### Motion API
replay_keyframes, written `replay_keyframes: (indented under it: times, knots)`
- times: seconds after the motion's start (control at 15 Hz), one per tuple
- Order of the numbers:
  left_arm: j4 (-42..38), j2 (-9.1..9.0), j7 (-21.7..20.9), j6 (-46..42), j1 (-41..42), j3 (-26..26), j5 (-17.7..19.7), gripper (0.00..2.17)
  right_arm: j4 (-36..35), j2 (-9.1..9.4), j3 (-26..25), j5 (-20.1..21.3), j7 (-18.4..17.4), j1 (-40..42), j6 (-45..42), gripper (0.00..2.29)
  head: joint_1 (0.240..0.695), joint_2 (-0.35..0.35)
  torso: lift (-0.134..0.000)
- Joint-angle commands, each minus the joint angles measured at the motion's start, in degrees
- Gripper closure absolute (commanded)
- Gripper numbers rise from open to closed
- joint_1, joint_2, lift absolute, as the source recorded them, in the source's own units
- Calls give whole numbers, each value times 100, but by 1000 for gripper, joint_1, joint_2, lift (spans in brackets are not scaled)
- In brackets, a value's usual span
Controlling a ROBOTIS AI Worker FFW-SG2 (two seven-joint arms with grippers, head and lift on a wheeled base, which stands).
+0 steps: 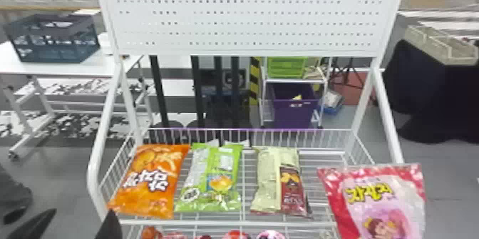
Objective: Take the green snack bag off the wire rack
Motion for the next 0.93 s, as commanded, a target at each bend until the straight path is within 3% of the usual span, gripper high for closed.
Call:
replay_keyframes:
  times: [0.0,0.73,0.87]
  knots:
    - [0,-5,0,0,-21,0,-9,137,7,4,0,0,0,-6,0,2233,499,0,0]
    - [106,4,0,18,-153,-36,0,137,42,4,0,-35,0,-76,0,2229,499,0,0]
    - [440,171,53,18,-557,-466,-26,137,60,4,18,-35,0,-111,0,2229,499,0,0]
